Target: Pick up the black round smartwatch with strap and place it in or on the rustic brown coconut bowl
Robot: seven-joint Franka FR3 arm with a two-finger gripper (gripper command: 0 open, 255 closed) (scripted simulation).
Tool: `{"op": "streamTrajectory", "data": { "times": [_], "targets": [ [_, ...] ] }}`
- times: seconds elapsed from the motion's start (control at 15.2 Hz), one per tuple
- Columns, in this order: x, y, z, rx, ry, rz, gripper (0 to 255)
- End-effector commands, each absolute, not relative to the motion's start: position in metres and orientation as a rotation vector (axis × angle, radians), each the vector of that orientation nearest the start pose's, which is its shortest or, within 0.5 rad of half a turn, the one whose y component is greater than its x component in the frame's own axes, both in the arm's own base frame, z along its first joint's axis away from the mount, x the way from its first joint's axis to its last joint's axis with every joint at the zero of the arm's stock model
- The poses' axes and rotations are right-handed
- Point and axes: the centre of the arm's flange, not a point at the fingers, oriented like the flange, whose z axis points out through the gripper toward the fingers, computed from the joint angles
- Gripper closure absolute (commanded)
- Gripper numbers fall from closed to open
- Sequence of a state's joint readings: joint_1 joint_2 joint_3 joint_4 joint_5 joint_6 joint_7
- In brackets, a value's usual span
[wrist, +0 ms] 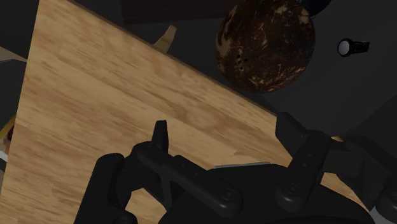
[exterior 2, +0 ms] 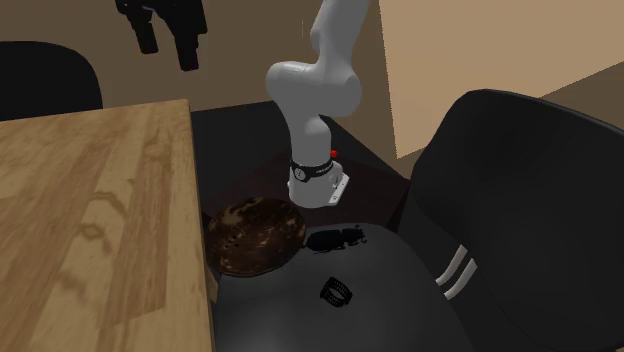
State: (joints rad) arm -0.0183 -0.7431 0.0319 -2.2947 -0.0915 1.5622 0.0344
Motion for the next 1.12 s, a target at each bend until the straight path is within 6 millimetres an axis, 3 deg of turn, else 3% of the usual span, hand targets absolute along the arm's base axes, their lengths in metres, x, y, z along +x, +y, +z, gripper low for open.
{"op": "streamTrajectory", "data": {
  "times": [0.0, 1.06],
  "targets": [
    [0.319, -0.002, 0.606, -3.254, 0.049, -0.021, 0],
    [0.329, 0.163, 0.465, -3.301, 0.094, 0.046, 0]
  ]
}}
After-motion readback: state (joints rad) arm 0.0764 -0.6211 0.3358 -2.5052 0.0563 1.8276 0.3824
